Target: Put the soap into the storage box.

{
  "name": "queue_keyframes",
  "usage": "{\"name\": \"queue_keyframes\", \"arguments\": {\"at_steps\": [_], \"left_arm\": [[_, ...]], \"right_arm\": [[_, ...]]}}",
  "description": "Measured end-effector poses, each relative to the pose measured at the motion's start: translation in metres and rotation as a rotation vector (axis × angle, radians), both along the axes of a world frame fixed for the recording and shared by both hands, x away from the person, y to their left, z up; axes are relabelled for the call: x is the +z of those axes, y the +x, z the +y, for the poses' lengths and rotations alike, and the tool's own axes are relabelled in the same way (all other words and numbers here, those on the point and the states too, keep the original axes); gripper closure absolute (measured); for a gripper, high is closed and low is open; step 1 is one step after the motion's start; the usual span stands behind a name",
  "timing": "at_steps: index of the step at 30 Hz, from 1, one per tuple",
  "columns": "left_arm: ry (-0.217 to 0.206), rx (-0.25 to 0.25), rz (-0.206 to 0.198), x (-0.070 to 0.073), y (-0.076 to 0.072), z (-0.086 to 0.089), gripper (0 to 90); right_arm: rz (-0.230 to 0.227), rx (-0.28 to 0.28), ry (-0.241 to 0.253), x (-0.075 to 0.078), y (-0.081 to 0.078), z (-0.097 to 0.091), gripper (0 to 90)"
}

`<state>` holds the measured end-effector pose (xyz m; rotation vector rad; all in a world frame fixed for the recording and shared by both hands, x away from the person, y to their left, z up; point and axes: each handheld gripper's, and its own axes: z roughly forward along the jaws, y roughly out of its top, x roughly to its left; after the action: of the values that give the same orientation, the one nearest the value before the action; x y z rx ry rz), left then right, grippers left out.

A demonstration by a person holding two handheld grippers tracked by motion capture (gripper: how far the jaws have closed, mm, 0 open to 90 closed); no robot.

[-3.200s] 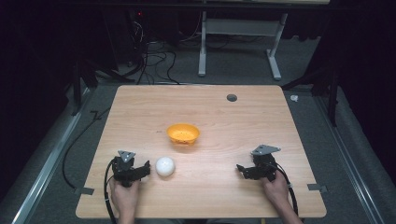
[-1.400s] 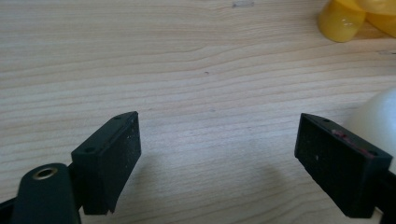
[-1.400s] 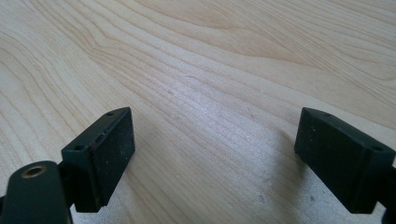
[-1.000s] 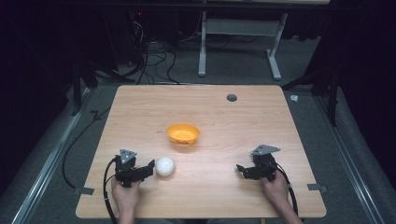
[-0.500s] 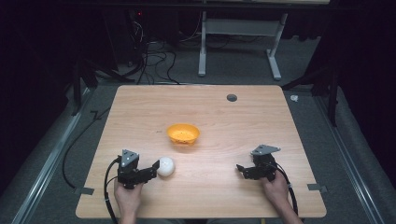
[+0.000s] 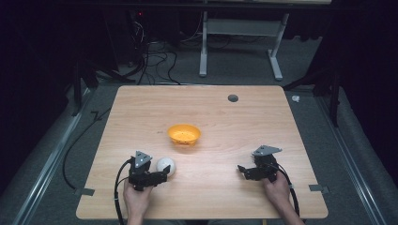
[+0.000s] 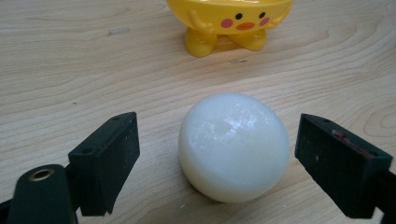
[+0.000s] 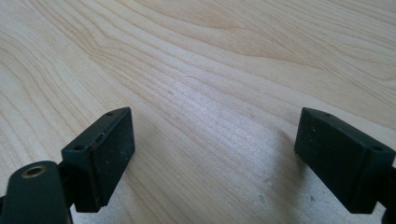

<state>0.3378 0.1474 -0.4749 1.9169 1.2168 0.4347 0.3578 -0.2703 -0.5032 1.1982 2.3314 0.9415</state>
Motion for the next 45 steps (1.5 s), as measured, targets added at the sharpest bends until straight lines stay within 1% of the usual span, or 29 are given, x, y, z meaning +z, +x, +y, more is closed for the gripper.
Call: {"name": "queue_keyframes", "arguments": {"at_steps": [2, 3, 4, 5, 7, 9, 11, 12, 14, 17, 18, 21, 25, 30, 34, 36, 37, 39, 40, 45], "left_arm": [[0.004, -0.003, 0.0, 0.0, 0.0, -0.001, 14.4], [0.009, -0.002, -0.01, 0.0, 0.001, -0.002, 14.4], [0.007, 0.0, -0.005, 0.0, 0.0, -0.003, 14.4], [0.017, -0.006, -0.008, -0.001, 0.0, -0.004, 14.4], [0.014, -0.005, 0.0, -0.002, 0.0, -0.006, 14.4], [0.024, -0.008, 0.005, -0.003, 0.0, -0.008, 14.4], [0.023, -0.009, 0.005, -0.004, 0.001, -0.01, 14.4], [0.032, -0.011, 0.007, -0.005, 0.001, -0.011, 14.4], [0.034, -0.013, 0.012, -0.007, 0.002, -0.013, 14.4], [0.054, -0.018, 0.015, -0.009, 0.003, -0.018, 14.4], [0.053, -0.022, 0.02, -0.01, 0.004, -0.019, 14.4], [0.038, -0.018, 0.027, -0.012, 0.006, -0.021, 14.6], [0.046, -0.006, 0.041, -0.015, 0.009, -0.023, 15.0], [0.068, 0.007, 0.05, -0.019, 0.011, -0.025, 15.3], [0.075, 0.026, 0.042, -0.022, 0.011, -0.025, 17.3], [0.088, 0.031, 0.04, -0.024, 0.01, -0.026, 18.4], [0.092, 0.029, 0.039, -0.025, 0.01, -0.026, 19.4], [0.083, 0.016, 0.034, -0.026, 0.009, -0.026, 23.5], [0.088, 0.013, 0.029, -0.026, 0.009, -0.027, 24.0], [0.092, 0.004, 0.029, -0.026, 0.009, -0.026, 24.4]], "right_arm": [[0.0, 0.0, 0.0, 0.0, 0.0, 0.0, 12.8], [0.0, 0.0, 0.0, 0.0, 0.0, 0.0, 12.8], [0.0, 0.0, 0.0, 0.0, 0.0, 0.0, 12.8], [0.0, 0.0, 0.0, 0.0, 0.0, 0.0, 12.8], [0.0, 0.0, 0.0, 0.0, 0.0, 0.0, 12.8], [0.0, 0.0, 0.0, 0.0, 0.0, 0.0, 12.9], [0.0, 0.0, 0.0, 0.0, 0.0, 0.0, 12.9], [-0.001, 0.001, 0.0, 0.0, 0.0, 0.0, 12.8], [0.0, 0.0, 0.0, 0.0, 0.0, 0.0, 12.8], [0.0, 0.0, 0.0, 0.0, 0.0, 0.0, 12.8], [0.0, 0.0, 0.0, 0.0, 0.0, 0.0, 12.8], [0.0, 0.0, 0.0, 0.0, 0.0, 0.0, 12.8], [0.0, 0.0, 0.0, 0.0, 0.0, 0.0, 12.8], [0.0, 0.0, 0.0, 0.0, 0.0, 0.0, 12.8], [0.0, 0.0, 0.0, 0.0, 0.0, 0.0, 12.8], [0.0, 0.0, 0.0, 0.0, 0.0, 0.0, 12.9], [0.0, 0.0, 0.0, 0.0, 0.0, 0.0, 12.8], [0.0, 0.0, -0.001, 0.0, 0.0, 0.0, 12.9], [0.0, 0.0, 0.0, 0.0, 0.0, 0.0, 12.8], [0.0, 0.0, 0.0, 0.0, 0.0, 0.0, 12.8]]}}
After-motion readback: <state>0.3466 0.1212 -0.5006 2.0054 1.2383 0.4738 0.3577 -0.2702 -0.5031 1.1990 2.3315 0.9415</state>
